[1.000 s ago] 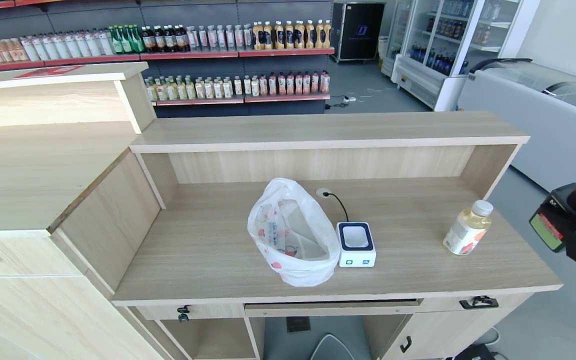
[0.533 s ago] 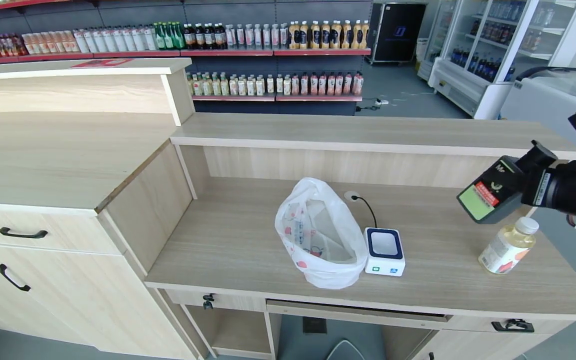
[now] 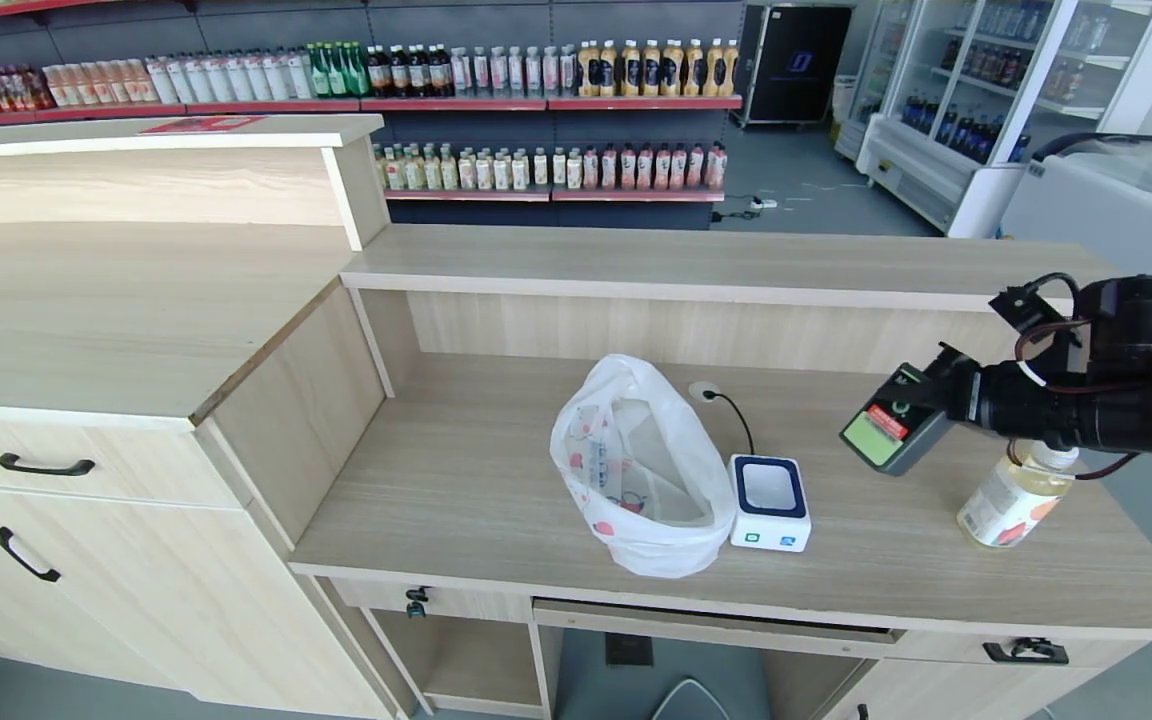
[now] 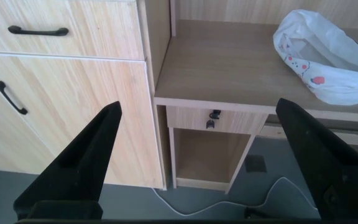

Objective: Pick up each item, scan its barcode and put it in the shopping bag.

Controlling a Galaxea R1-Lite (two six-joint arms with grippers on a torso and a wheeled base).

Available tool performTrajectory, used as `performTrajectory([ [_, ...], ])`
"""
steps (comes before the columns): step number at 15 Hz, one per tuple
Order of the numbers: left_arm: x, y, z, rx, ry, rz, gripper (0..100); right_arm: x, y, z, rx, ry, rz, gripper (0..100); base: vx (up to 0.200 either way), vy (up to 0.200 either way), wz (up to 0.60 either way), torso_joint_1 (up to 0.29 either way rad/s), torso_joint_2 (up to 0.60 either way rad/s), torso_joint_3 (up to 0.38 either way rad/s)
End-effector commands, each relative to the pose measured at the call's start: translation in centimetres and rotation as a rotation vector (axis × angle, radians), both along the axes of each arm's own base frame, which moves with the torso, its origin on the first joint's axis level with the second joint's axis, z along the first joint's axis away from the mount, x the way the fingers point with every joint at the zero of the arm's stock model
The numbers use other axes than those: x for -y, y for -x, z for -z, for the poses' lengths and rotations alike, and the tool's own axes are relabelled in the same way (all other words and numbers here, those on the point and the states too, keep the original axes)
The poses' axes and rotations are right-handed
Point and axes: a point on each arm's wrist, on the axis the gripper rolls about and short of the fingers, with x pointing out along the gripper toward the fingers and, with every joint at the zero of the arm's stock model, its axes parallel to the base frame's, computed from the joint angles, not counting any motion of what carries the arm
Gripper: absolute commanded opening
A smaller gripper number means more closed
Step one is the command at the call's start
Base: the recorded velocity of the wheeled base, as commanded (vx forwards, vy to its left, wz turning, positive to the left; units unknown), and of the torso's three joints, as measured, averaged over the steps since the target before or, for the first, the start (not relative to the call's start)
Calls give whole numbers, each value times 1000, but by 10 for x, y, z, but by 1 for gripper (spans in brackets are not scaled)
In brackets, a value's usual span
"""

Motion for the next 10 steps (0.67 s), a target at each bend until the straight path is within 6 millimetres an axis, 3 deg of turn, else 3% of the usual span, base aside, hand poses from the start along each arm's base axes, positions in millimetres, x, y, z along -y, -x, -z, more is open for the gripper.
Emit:
performTrajectory([
  [1, 0, 0, 0, -2, 0, 0, 100, 5, -14, 34, -72, 53, 16, 0, 0, 0, 0, 0, 0, 0],
  [6, 0, 0, 0, -2, 0, 0, 100, 2, -22, 51, -93, 78, -18, 0, 0, 0, 0, 0, 0, 0],
  [10, 0, 0, 0, -2, 0, 0, 100, -14, -30, 55, -84, 75, -76, 0, 0, 0, 0, 0, 0, 0],
])
